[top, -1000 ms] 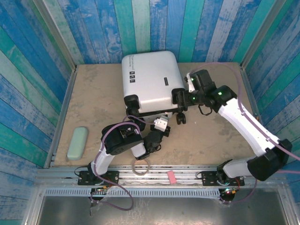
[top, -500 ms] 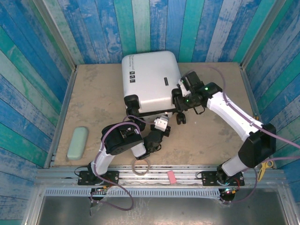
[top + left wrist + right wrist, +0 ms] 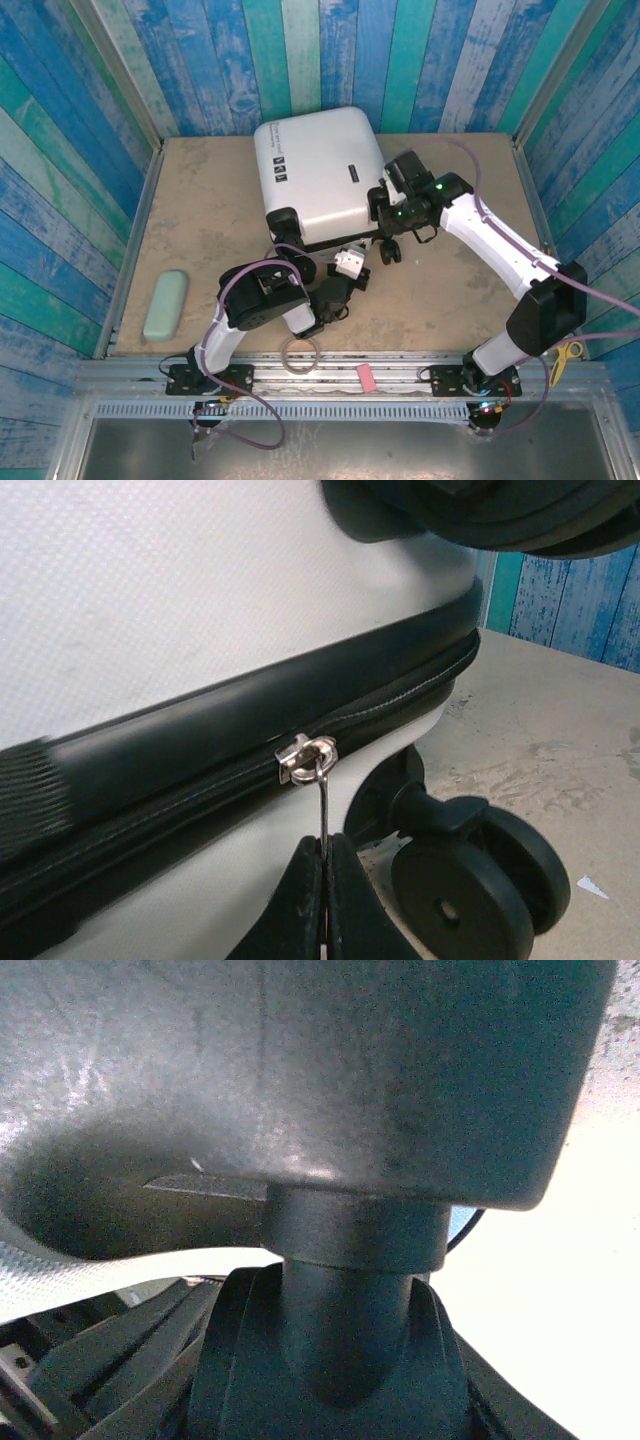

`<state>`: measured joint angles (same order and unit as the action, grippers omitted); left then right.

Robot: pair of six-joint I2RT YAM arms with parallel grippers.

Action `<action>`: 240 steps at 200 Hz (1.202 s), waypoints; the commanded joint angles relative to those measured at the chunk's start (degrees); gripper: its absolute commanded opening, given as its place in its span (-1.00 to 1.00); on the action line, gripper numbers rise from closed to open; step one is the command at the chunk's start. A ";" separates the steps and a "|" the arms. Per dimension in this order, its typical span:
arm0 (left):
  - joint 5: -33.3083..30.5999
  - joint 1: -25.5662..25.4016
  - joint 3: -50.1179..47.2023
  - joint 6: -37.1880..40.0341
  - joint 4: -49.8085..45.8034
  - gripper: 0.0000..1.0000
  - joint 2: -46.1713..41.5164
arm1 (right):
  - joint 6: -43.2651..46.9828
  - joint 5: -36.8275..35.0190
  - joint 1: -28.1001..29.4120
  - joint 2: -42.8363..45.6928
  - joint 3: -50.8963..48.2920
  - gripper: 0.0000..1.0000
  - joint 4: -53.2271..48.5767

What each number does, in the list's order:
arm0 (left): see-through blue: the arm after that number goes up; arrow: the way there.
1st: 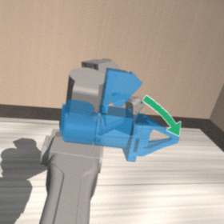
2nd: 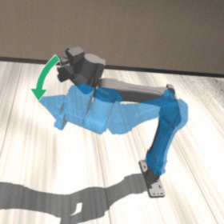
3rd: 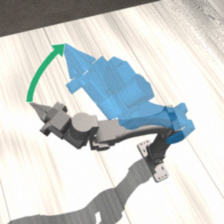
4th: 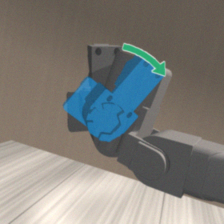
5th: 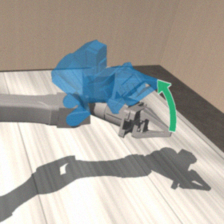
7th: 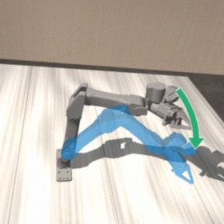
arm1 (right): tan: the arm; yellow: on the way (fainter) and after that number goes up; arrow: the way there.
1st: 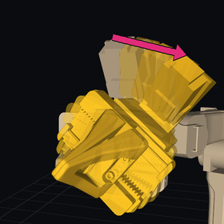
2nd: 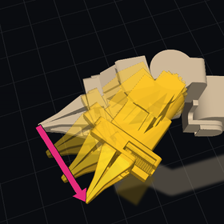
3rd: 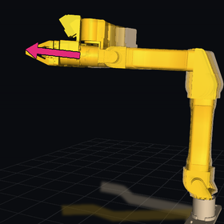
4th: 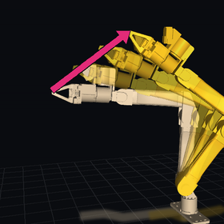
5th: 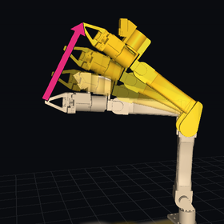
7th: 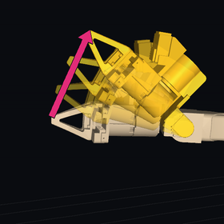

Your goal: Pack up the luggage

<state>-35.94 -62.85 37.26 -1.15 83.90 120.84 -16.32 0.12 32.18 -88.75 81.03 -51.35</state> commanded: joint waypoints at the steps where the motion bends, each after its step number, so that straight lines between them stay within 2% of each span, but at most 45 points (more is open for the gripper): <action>1: 5.14 -1.23 2.66 2.20 0.88 -1.00 3.39 | 0.58 12.86 6.45 1.89 0.41 -0.99 4.51; 34: 6.21 -1.37 5.15 2.46 0.93 -1.00 4.03 | -6.43 14.21 9.20 4.73 -3.80 -0.99 11.71; 106: 5.96 -3.71 12.22 6.63 1.21 -1.00 7.31 | -19.98 11.14 13.64 8.01 -11.54 -0.99 24.25; 154: 3.35 -6.69 17.67 13.45 -0.15 -1.00 10.95 | -22.40 10.25 15.66 6.79 -10.62 -1.00 26.30; 204: -5.51 -7.01 28.98 11.38 -13.91 -1.00 14.16 | -25.26 8.40 20.47 4.43 -9.87 -1.00 28.57; 240: -11.72 -7.24 33.94 8.93 -18.90 -0.98 15.93 | -26.58 6.09 21.93 5.18 -11.11 -0.99 29.82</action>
<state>-60.16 -68.01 64.25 6.13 74.96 133.80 -40.42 -12.16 44.73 -82.65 69.32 -32.99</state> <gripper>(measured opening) 0.058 0.429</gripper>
